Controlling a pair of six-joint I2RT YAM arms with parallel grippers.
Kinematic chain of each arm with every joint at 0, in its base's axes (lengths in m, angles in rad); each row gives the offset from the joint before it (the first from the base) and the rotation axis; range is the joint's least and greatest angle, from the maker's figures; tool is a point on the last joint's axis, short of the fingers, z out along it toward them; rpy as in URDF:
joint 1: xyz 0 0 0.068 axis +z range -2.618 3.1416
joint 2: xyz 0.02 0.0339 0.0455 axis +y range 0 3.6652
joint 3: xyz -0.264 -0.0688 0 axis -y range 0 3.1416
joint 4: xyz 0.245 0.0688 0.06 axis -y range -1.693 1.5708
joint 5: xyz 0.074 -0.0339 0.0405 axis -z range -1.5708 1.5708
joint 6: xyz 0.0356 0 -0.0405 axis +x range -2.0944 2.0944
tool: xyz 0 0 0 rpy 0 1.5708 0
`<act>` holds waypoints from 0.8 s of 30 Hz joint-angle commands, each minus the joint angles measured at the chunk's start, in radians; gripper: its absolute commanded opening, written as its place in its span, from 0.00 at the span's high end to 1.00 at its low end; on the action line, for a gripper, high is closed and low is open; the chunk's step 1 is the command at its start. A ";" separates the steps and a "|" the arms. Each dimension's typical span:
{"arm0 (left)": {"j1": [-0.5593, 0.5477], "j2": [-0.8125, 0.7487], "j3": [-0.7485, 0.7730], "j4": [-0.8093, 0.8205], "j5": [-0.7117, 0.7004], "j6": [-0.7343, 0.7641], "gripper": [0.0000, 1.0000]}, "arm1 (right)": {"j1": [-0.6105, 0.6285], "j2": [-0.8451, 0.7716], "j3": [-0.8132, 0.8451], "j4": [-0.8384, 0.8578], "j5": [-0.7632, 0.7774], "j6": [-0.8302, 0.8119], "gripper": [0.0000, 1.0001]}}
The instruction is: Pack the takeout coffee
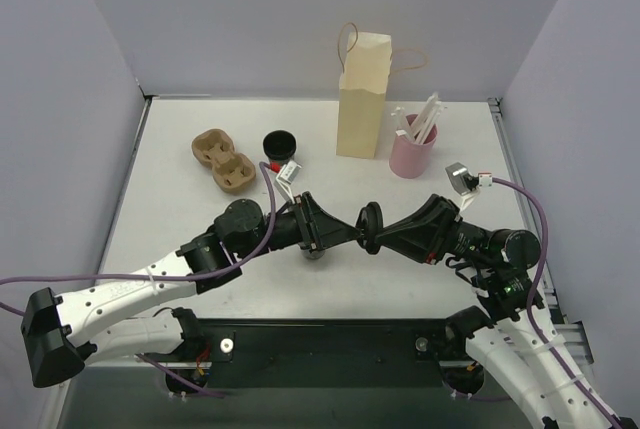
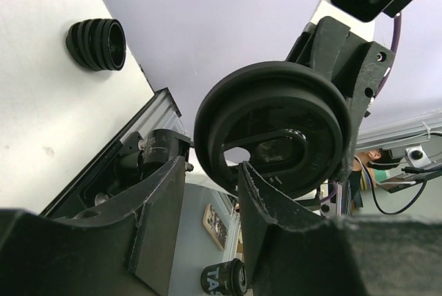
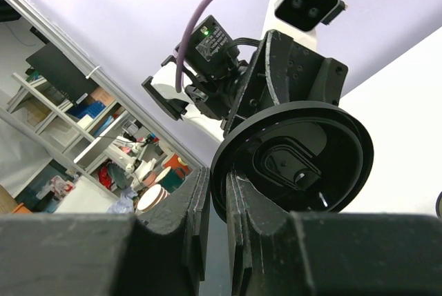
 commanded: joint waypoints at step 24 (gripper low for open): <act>-0.002 -0.043 0.020 -0.082 -0.031 0.061 1.00 | 0.010 -0.079 0.018 -0.192 0.074 -0.182 0.60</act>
